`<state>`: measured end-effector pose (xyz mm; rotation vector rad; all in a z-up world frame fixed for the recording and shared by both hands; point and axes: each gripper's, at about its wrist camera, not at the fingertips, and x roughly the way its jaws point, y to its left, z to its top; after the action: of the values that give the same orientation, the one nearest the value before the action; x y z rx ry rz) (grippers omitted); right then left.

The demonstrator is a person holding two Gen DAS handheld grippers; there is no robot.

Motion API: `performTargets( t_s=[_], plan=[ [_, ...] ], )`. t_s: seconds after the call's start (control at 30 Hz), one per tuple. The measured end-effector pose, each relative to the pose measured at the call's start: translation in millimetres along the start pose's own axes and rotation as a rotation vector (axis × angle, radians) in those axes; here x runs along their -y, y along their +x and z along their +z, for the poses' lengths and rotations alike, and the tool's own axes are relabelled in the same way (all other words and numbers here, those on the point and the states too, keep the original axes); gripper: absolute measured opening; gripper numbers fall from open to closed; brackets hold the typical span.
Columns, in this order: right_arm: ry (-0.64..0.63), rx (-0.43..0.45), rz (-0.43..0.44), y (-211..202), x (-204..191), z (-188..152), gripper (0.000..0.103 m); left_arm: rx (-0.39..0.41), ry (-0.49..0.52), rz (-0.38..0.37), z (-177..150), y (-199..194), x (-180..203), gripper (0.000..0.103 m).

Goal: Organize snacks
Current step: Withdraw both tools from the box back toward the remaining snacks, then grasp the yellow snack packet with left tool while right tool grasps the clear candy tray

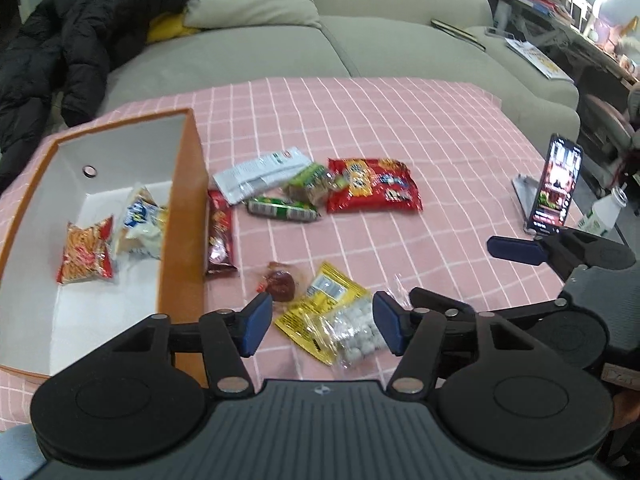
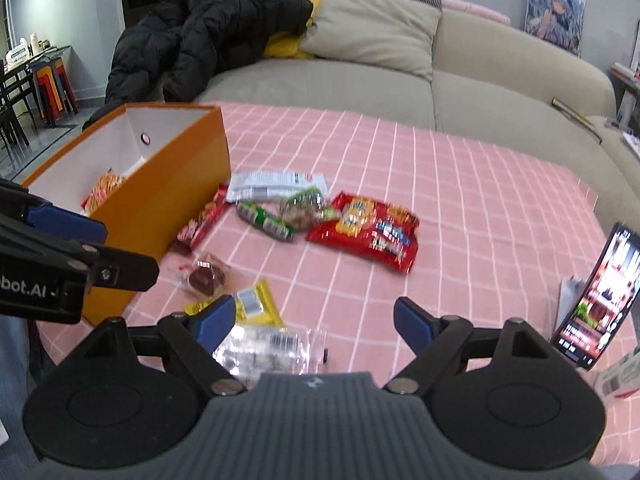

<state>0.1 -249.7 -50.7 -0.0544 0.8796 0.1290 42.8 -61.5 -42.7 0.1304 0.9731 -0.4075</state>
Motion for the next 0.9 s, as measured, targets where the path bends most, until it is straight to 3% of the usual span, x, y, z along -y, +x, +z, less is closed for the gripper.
performTargets(
  t_s=[0.27, 0.43, 0.67, 0.8, 0.9],
  plan=[
    [0.015, -0.068, 0.029, 22, 4, -11, 0.073, -0.053, -0.019, -0.035, -2, 18, 3, 0.057],
    [-0.065, -0.099, 0.101, 35, -5, -15, 0.072, -0.089, -0.015, -0.031, -1, 32, 2, 0.056],
    [-0.123, -0.210, 0.125, 58, -18, -21, 0.081, -0.153, 0.019, -0.020, -5, 49, 2, 0.056],
    [-0.139, -0.275, 0.097, 71, -20, -29, 0.083, -0.178, 0.017, -0.028, -7, 57, 1, 0.056],
    [-0.133, -0.290, 0.090, 78, -16, -31, 0.072, -0.198, 0.017, -0.034, -9, 65, 1, 0.056]
  ],
)
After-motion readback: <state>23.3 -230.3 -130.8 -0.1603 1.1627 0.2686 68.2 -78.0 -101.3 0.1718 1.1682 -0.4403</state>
